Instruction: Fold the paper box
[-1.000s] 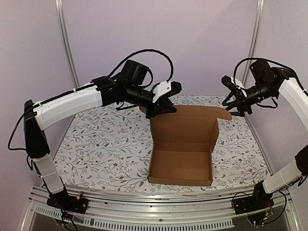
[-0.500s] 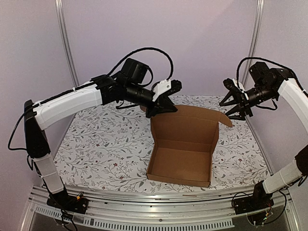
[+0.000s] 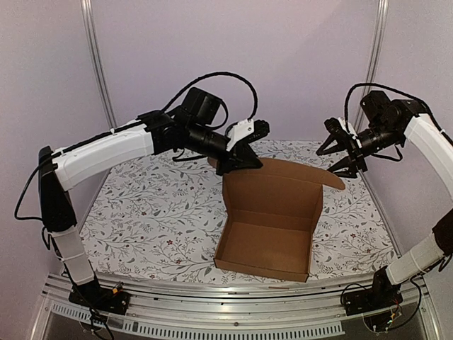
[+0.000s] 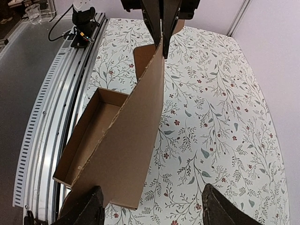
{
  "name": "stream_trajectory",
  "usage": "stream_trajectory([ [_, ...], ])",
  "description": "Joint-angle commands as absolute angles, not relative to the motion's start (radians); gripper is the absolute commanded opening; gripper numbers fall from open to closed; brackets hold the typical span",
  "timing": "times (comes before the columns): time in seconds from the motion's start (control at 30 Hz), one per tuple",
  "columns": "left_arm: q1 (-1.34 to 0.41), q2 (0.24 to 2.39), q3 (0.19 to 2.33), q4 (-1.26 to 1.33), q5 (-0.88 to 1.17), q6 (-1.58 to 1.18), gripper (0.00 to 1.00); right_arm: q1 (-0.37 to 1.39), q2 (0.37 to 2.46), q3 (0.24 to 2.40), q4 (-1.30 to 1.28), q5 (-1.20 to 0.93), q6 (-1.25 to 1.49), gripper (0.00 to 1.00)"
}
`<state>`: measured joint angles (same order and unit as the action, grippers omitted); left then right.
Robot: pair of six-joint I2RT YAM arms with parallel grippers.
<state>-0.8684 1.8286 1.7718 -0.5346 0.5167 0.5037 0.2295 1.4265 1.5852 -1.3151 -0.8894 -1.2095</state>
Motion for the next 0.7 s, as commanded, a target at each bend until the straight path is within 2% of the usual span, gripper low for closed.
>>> stream_trajectory([
  [0.0,-0.854,1.807,1.758,-0.481,0.481,0.467,0.0,0.245,1.403,1.606,-1.659,-0.793,-1.24,0.71],
  [0.4,-0.85,1.796,1.74,-0.488,0.477,0.475,0.0,0.225,1.418,1.67,-1.799,-0.756,-1.301,0.71],
  [0.67,-0.848,1.799,1.747,-0.518,0.499,0.479,0.0,0.225,1.423,1.634,-1.805,-0.7,-1.303,0.72],
])
